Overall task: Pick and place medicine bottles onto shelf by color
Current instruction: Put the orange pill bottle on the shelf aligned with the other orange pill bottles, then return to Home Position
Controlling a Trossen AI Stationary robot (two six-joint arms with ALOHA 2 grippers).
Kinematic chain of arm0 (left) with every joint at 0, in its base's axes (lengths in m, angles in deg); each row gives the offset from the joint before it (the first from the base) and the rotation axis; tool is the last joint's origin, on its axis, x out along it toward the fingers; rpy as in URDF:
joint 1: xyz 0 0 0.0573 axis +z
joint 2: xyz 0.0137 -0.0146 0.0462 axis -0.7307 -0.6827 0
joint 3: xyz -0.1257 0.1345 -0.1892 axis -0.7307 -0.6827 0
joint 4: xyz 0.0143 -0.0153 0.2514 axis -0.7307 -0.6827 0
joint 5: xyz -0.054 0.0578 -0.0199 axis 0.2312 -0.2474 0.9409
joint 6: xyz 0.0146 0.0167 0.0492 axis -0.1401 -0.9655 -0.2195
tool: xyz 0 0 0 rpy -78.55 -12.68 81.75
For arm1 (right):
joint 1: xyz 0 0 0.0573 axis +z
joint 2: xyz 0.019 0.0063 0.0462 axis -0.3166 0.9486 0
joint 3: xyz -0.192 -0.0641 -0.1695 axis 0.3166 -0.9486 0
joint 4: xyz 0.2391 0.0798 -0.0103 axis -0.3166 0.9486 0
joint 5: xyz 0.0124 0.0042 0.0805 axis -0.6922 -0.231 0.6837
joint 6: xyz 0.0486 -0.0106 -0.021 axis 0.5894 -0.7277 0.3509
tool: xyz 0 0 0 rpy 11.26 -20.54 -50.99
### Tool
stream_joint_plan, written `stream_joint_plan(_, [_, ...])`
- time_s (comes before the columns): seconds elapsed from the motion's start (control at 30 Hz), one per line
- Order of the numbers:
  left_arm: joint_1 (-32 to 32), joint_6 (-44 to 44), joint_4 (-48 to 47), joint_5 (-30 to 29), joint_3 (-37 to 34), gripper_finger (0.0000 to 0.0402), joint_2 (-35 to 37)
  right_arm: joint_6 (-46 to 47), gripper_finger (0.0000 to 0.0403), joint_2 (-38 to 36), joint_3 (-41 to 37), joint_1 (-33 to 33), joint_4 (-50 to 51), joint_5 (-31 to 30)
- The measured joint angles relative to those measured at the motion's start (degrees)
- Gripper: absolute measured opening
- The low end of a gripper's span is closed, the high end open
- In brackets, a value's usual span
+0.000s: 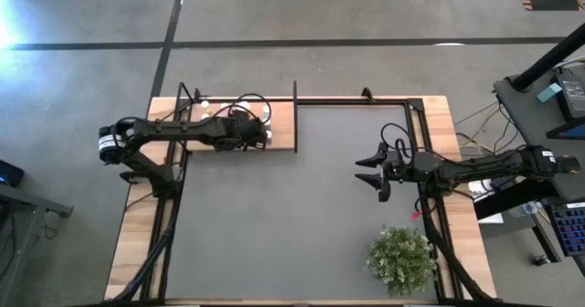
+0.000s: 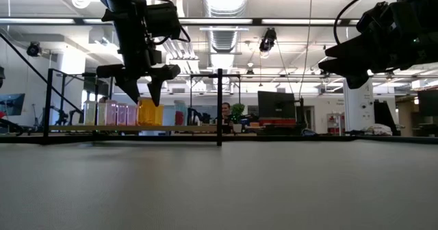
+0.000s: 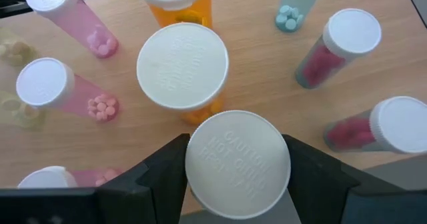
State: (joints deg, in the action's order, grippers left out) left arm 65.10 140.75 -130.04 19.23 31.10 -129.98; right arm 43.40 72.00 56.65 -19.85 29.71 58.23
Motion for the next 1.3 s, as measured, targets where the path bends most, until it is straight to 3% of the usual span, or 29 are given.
stream_joint_plan(0.23, [0.0,0.39,0.11,0.17,-0.05,0.0207,0.11,0.0,0.0203,0.02,-0.02,0.01,-0.02,0.0])
stream_joint_plan(0.47, [0.0,0.36,0.29,0.69,-0.16,0.0255,0.92,0.0,0.0203,-0.01,0.0,-0.01,-0.01,-0.02])
stream_joint_plan(0.73, [0.0,-3.21,0.58,-1.49,-0.14,0.0261,9.2,0.0,0.0203,0.02,-0.02,0.01,0.0,0.01])
stream_joint_plan(0.9, [-0.86,-11.01,4.07,1.13,-0.14,0.026,18.68,0.0,0.0203,0.02,-0.02,0.0,0.01,-0.01])
stream_joint_plan(1.17, [-1.65,-39.17,14.76,15.83,-1.61,0.026,32.86,0.0,0.0203,0.02,-0.01,-0.01,-0.01,0.0])
stream_joint_plan(1.3, [-2.41,-43.58,18.74,17.02,-6.81,0.026,38.04,0.0,0.0203,0.02,-0.02,0.0,-0.01,-0.01])
